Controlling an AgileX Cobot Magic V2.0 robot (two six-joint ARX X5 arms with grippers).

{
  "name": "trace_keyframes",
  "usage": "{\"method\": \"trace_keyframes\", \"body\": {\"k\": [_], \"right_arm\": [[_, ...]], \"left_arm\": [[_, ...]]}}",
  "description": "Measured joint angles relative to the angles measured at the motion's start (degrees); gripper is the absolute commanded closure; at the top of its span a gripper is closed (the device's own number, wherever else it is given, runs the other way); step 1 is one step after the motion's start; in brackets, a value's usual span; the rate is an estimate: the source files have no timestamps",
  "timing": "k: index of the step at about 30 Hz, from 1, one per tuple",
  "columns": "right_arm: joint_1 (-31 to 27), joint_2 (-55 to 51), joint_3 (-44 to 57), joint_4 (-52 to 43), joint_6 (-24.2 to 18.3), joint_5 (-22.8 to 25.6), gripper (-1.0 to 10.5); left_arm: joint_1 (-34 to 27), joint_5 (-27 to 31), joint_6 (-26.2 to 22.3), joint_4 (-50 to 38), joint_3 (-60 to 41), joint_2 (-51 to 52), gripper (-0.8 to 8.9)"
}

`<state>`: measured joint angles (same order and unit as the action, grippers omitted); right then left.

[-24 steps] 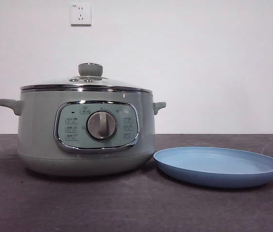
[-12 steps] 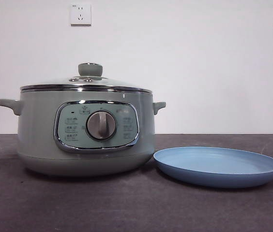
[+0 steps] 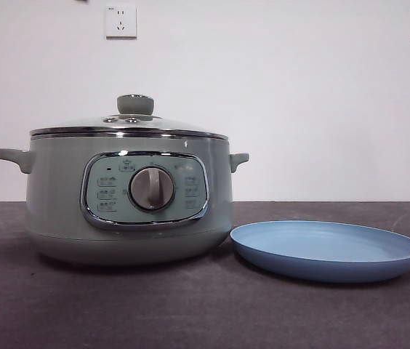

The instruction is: Take the potato out from the steamer,put the potato on the plate,close the lid

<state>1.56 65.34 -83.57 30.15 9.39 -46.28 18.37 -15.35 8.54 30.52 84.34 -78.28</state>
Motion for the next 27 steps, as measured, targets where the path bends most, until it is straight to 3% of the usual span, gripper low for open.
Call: {"method": "trace_keyframes", "body": {"k": [12, 25, 27], "right_arm": [[0.02, 0.0, 0.0, 3.28, -0.11, 0.0, 3.2], [0.02, 0.0, 0.0, 6.97, -1.27, 0.02, 3.2], [0.02, 0.0, 0.0, 7.37, -1.29, 0.0, 3.2]], "left_arm": [[4.22, 7.48, -2.1, 5.97, 0.0, -8.79, 2.83], [5.11, 7.72, -3.41, 9.57, 0.0, -12.37, 2.89], [5.33, 7.78, -3.45, 9.57, 0.0, -12.37, 3.57]]}}
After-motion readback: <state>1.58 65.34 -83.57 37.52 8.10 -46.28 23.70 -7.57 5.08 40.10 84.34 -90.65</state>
